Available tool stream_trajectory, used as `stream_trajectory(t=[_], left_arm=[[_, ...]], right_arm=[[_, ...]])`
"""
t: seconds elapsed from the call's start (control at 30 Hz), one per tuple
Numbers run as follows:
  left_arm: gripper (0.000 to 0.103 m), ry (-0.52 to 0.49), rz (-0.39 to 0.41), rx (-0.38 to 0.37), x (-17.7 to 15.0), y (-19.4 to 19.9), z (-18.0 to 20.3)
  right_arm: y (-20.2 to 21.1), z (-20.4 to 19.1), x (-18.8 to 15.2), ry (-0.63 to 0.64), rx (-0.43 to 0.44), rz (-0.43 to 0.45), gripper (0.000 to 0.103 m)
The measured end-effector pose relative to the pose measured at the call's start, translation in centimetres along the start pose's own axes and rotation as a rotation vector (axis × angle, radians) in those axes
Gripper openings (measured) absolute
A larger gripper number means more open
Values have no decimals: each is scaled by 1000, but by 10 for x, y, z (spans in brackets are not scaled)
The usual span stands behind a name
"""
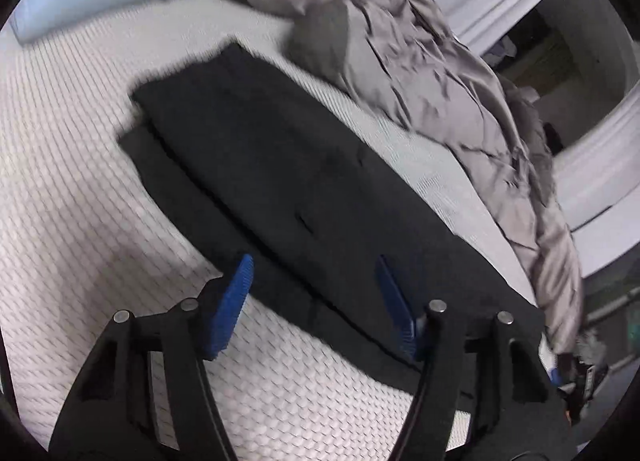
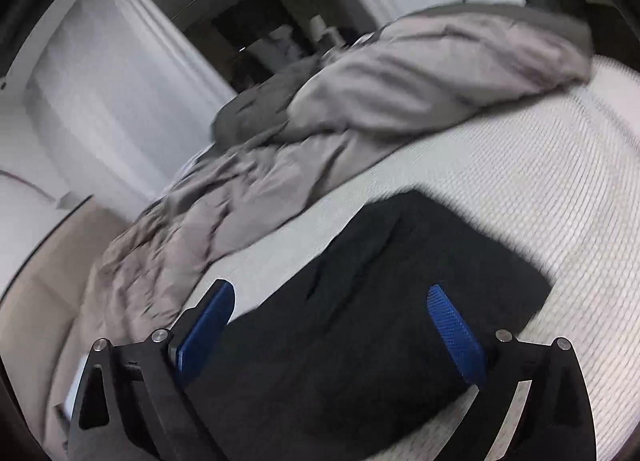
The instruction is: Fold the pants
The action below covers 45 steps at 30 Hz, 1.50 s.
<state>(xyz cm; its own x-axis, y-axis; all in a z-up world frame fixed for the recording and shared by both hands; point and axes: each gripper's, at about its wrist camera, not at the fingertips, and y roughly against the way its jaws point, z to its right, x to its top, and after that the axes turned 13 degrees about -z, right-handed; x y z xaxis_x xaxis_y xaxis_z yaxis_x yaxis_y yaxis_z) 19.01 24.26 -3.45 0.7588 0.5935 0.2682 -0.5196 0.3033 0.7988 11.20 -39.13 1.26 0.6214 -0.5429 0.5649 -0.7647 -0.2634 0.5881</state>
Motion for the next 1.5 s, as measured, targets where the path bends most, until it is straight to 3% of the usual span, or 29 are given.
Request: stream_trajectory(t=[0.07,0.2,0.27,0.33,0.47,0.57,0.63,0.7,0.8,0.87,0.93,1.03,1.13,1.2,1.23,1.27,1.37,1.47,1.5], left_arm=[[51,1,-19,8,-8,-14,-1],[39,47,-6,-53,-6,-31,-9],[12,53,1,-24,2,-40,-7],[0,64,23,-26,5,-40,-7],[0,10,85,-43,-2,-17,0],[0,-35,69,17,-10,-12,-1],[1,13,18,59,-8,-23,-14],[3,89,-14,-5,-11,-22,-29],[18,119,-14,-51,-18,-8,-35],[44,114,-4,-63,-23,0,-34],[47,99,-8,-85,-22,-2,-32],[47,128,-28,-86,-17,-19,-34],[47,176,9,-89,-3,-37,-32],[35,176,42,-62,4,-41,-27],[15,163,57,-38,5,-42,-25],[10,155,61,-32,6,-44,-23],[5,159,85,-37,6,-42,-23],[3,135,115,-24,1,-31,-19],[3,125,121,-26,-1,-26,-19]], right_arm=[[-7,-7,-15,49,32,-48,99],[-17,-18,-42,178,5,-114,99],[-20,-19,-45,194,-21,-113,99],[-27,-17,-45,182,-11,-122,99],[-32,-10,-41,165,-19,-123,99],[-29,-6,-39,166,-34,-109,99],[-23,-4,-39,172,-36,-110,99],[-20,-3,-40,177,-37,-114,99],[-13,1,-42,179,-39,-114,99],[-8,6,-42,159,-33,-111,99],[-4,15,-42,120,-2,-116,99],[-5,32,-44,40,50,-151,99],[-9,49,-49,-51,106,-202,99],[-14,57,-49,-86,118,-236,99],[-16,61,-48,-97,110,-246,99],[-19,66,-47,-113,102,-254,99],[-34,74,-43,-135,119,-284,99],[-49,81,-32,-148,88,-247,97],[-55,82,-27,-152,71,-225,89]])
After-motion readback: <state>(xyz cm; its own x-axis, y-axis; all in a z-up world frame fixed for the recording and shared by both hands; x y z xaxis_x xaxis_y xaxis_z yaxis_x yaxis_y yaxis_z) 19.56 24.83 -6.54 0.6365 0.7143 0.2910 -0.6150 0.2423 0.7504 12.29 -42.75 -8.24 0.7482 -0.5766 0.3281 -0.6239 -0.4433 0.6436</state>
